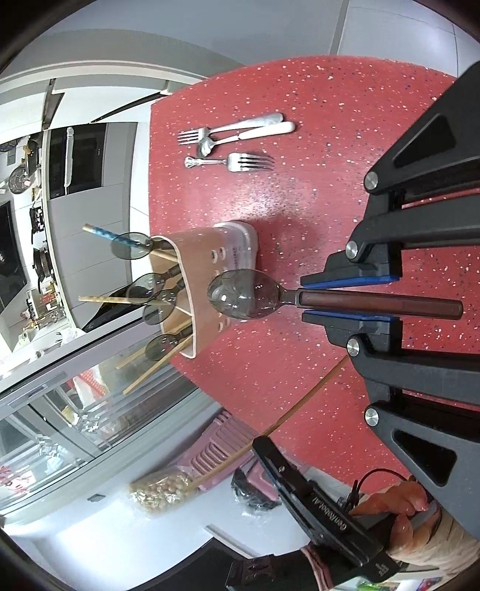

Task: Organize utensils
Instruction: 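Lift the dark spoon with the right tool while the left tool carries the chopstick over the holder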

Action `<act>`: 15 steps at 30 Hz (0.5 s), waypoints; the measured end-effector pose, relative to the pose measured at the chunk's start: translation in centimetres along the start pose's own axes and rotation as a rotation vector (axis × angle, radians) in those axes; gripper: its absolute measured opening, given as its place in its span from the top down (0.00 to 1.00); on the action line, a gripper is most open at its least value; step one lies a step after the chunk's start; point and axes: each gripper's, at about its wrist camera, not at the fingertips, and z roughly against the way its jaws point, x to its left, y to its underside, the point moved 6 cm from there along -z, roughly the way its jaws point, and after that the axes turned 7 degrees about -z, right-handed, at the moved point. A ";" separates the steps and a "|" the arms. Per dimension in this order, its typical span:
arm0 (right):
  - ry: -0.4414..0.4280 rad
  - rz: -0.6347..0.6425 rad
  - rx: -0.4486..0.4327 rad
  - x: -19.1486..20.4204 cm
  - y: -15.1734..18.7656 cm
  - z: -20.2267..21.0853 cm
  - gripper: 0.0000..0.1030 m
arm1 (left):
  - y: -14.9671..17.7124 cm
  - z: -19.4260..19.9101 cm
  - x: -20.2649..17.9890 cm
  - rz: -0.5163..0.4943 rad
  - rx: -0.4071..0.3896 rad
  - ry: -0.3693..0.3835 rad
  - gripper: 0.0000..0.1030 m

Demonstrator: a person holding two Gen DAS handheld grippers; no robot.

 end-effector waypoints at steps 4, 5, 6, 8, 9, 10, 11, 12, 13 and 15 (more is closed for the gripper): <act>-0.008 0.011 -0.016 0.3 -1.2 0.3 0.88 | -1.8 0.5 0.2 0.007 -0.032 0.008 0.72; -0.010 0.016 -0.020 0.4 -1.6 0.5 0.88 | -2.3 0.7 0.2 0.006 -0.041 0.007 0.72; -0.013 0.018 -0.027 0.5 -2.1 0.6 0.88 | -2.9 0.7 0.2 0.004 -0.049 0.007 0.72; -0.021 0.017 -0.033 0.6 -2.9 0.8 0.88 | -3.8 0.8 0.3 0.004 -0.063 0.007 0.72; -0.026 0.016 -0.036 0.7 -3.4 0.9 0.88 | -4.4 0.8 0.4 0.006 -0.071 0.008 0.72; -0.028 0.015 -0.040 0.7 -3.9 0.9 0.88 | -5.1 0.8 0.4 0.008 -0.080 0.010 0.72; -0.028 0.015 -0.046 0.7 -4.4 0.9 0.88 | -5.7 0.8 0.4 0.011 -0.088 0.014 0.72; -0.026 0.016 -0.055 0.7 -5.1 1.0 0.88 | -6.5 0.7 0.4 0.013 -0.098 0.019 0.72; -0.026 0.017 -0.062 0.7 -5.6 1.0 0.88 | -7.1 0.7 0.5 0.014 -0.105 0.023 0.72; -0.030 0.017 -0.075 0.8 -6.8 1.0 0.88 | -8.3 0.4 0.4 0.012 -0.118 0.025 0.72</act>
